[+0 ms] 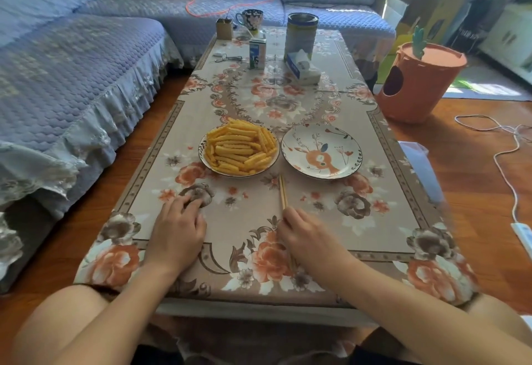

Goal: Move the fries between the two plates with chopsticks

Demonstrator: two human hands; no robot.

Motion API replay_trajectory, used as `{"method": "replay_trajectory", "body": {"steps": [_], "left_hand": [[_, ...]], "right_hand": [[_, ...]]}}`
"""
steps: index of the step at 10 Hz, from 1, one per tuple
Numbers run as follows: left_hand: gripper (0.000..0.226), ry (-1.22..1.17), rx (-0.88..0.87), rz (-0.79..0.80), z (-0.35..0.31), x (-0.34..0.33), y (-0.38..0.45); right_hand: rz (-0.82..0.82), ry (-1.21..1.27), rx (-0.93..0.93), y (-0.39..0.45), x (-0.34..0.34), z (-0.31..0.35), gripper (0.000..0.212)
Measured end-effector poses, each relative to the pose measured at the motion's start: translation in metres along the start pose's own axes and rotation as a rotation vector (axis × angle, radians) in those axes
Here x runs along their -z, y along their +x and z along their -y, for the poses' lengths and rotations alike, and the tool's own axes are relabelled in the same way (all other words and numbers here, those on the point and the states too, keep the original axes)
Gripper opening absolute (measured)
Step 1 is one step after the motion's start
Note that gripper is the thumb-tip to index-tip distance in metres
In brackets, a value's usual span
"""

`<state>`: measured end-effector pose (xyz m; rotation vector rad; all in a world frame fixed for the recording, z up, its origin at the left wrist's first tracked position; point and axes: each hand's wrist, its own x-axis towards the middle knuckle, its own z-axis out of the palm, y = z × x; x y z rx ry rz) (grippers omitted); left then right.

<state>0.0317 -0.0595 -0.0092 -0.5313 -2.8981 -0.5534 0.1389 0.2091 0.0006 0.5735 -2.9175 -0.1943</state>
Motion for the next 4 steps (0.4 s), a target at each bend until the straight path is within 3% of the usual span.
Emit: {"method": "replay_trajectory", "body": {"steps": [2, 3, 4], "left_hand": [[0.042, 0.008, -0.011, -0.016, 0.0011, -0.0019, -0.0002], [0.037, -0.006, -0.021, -0.025, 0.0009, -0.0026, -0.0009], [0.038, -0.006, -0.007, -0.033, 0.0004, -0.0023, 0.0019]], "right_hand": [[-0.001, 0.001, -0.033, -0.0014, 0.012, 0.0029, 0.025], [0.027, 0.018, -0.049, -0.0045, 0.0131, 0.0032, 0.039], [0.041, 0.013, -0.05, -0.0041, 0.0123, 0.0022, 0.039]]}}
